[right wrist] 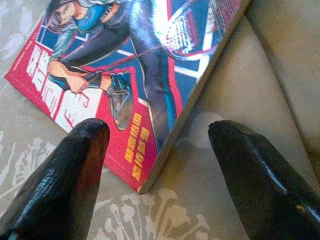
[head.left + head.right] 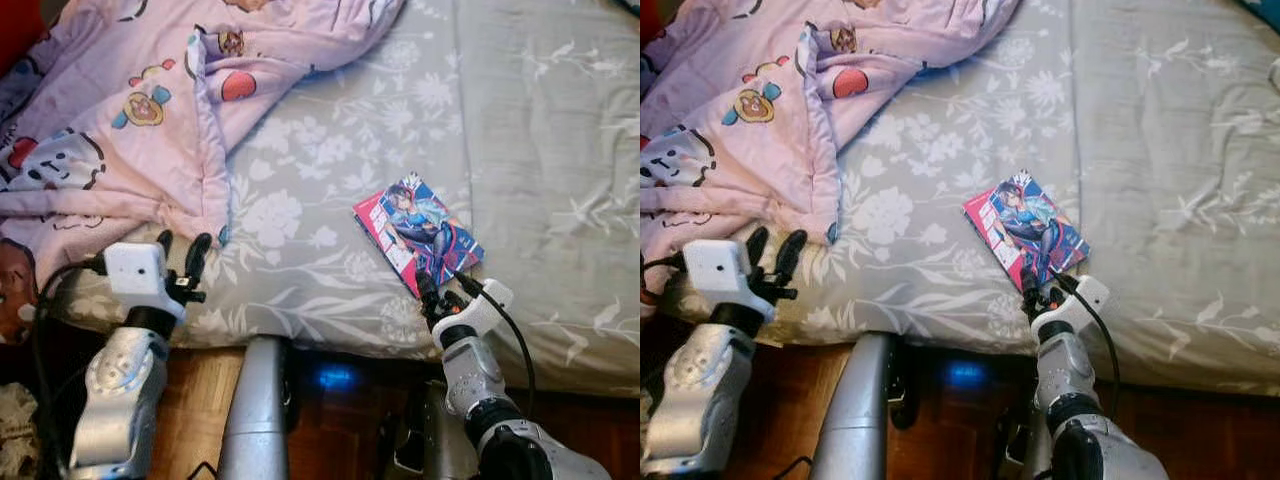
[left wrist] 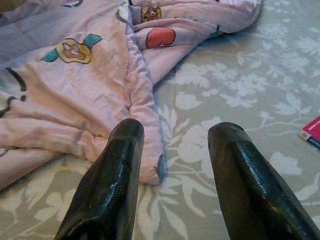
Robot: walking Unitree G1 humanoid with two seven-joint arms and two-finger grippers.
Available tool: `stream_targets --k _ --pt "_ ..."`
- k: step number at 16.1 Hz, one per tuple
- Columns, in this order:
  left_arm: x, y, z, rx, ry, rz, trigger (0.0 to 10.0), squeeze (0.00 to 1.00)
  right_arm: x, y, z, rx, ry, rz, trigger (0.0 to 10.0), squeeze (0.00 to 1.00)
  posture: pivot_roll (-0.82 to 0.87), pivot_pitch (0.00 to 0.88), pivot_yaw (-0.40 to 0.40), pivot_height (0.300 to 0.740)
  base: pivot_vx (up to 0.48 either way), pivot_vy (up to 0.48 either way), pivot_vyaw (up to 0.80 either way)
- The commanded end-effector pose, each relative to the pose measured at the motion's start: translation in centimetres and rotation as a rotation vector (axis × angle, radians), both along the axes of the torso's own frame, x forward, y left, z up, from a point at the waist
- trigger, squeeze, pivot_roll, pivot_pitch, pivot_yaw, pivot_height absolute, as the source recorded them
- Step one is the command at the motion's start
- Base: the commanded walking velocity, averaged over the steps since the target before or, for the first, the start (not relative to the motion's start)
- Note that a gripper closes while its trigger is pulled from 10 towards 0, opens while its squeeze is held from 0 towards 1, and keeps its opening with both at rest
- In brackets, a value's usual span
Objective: Clean up the room
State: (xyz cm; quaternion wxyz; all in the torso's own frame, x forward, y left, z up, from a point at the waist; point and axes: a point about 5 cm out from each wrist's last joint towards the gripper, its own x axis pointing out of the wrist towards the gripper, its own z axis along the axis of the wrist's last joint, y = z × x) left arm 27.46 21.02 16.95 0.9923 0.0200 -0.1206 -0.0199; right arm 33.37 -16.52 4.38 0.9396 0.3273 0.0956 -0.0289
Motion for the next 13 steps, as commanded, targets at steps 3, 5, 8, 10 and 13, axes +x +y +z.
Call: stream_targets --k 3,5,8,10,13 --pt "-1.1 1.0 0.0 0.008 0.033 0.037 10.0 0.00 -1.1 0.4 -1.5 0.054 0.061 -0.020 10.0 0.00 0.38 0.485 0.047 0.606 0.000 0.000 0.00" --pt "-1.1 0.6 0.9 0.019 0.023 0.020 10.0 0.00 -1.2 0.1 -1.6 0.068 0.053 -0.012 10.0 0.00 0.39 0.497 0.061 0.606 0.000 0.000 0.00" --pt "-0.9 0.3 2.0 0.030 0.005 -0.001 10.0 0.00 -1.3 0.1 -1.8 0.115 0.049 0.005 10.0 0.00 0.40 0.507 0.074 0.606 0.000 0.000 0.00" --pt "-0.8 0.2 2.7 0.043 -0.003 -0.007 10.0 0.00 -1.5 -0.3 -2.1 0.102 0.090 -0.033 10.0 0.00 0.41 0.514 0.081 0.606 0.000 0.000 0.00" --pt "-1.0 -0.1 3.5 0.055 -0.010 -0.020 10.0 0.00 -1.8 -0.2 -2.6 0.153 0.113 -0.036 10.0 0.00 0.44 0.517 0.102 0.606 0.000 0.000 0.00"
